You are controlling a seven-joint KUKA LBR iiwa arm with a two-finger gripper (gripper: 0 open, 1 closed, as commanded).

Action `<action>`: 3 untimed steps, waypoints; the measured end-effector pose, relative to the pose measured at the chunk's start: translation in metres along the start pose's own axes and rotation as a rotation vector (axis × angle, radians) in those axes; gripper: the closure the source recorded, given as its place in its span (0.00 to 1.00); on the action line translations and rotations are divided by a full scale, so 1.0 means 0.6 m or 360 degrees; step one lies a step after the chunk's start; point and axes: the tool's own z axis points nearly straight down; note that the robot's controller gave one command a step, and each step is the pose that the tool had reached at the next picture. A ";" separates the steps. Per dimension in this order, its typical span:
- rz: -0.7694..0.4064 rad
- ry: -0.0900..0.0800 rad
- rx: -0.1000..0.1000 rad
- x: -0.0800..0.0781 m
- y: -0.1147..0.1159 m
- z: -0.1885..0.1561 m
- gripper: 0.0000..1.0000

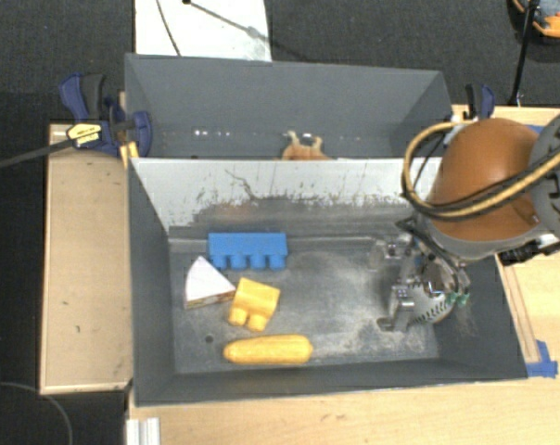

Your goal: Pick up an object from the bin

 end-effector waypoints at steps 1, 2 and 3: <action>-0.0001 -0.0013 0.0000 -0.003 0.000 -0.007 0.00; 0.0049 -0.0014 -0.0001 -0.053 -0.048 -0.013 0.00; -0.0019 -0.0018 0.0001 -0.043 -0.083 0.002 0.00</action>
Offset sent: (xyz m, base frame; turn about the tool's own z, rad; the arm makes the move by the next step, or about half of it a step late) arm 0.0470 -0.0474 0.0087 0.0541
